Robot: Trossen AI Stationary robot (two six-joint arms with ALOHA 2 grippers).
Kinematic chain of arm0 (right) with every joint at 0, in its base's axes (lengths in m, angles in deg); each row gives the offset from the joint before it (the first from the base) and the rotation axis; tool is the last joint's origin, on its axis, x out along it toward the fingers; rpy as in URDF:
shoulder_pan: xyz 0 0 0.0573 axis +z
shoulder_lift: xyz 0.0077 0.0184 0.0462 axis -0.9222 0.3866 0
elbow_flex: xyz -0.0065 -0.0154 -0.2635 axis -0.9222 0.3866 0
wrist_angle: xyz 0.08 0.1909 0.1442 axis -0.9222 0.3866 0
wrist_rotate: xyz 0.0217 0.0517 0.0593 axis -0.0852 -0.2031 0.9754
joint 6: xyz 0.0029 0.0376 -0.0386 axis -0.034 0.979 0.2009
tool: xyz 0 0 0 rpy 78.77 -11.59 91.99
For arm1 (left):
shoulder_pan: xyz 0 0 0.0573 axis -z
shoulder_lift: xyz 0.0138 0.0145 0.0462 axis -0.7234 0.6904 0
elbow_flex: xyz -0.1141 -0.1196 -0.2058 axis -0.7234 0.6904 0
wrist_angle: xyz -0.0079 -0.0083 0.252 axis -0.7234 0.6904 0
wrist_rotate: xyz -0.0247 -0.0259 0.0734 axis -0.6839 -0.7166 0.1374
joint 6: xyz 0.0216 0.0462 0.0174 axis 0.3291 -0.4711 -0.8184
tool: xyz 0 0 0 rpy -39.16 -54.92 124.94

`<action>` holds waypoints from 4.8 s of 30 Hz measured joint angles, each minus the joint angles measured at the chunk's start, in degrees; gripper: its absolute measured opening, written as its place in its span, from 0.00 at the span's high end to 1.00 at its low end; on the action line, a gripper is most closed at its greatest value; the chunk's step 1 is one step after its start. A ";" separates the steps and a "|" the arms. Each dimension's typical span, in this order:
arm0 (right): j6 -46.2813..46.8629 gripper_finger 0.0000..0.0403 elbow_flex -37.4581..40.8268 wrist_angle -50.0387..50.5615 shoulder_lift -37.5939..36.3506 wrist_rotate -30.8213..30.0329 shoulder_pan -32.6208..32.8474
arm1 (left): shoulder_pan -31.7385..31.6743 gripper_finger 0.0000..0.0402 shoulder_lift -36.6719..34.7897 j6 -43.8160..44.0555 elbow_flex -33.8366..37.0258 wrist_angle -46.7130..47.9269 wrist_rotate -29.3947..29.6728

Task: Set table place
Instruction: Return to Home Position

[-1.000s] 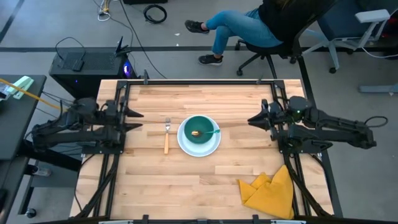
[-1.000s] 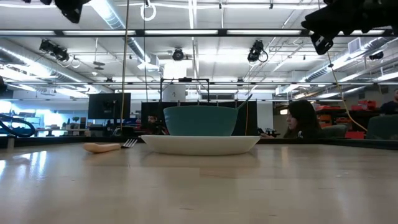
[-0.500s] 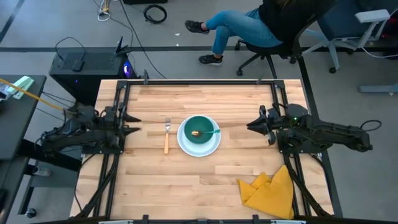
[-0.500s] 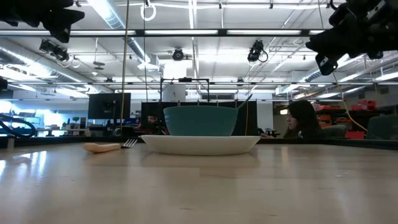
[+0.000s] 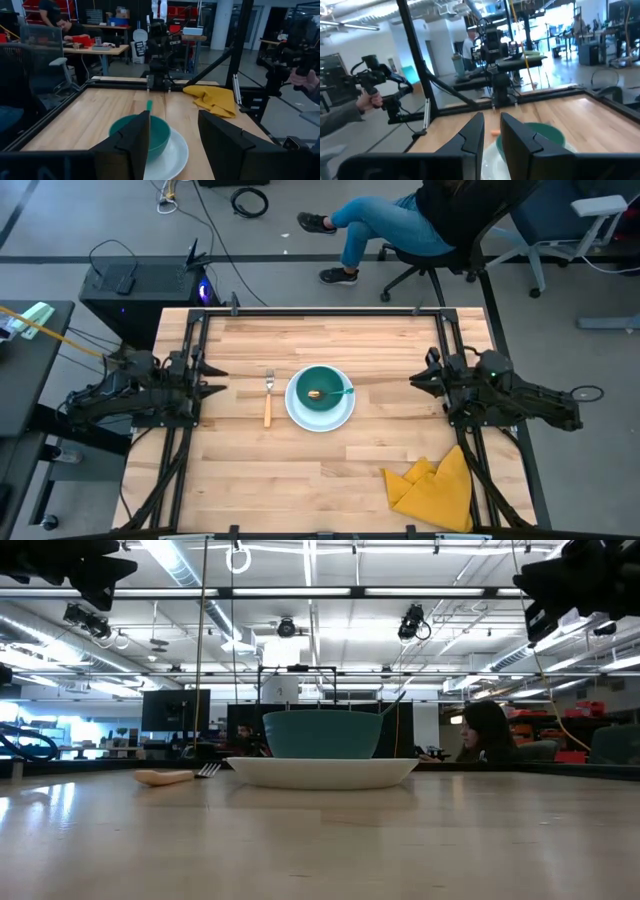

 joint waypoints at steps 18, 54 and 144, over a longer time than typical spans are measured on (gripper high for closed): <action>-0.19 0.83 6.13 -1.41 0.03 -4.11 0.00 | -0.02 0.56 0.02 -1.79 8.15 -6.04 0.04; -7.75 0.83 7.28 -1.53 6.78 -13.14 0.00 | -0.01 0.57 0.50 -5.54 17.81 -9.26 7.57; -7.67 0.83 7.24 -1.57 6.76 -13.14 0.00 | 0.00 0.56 0.50 -5.44 17.94 -9.14 7.53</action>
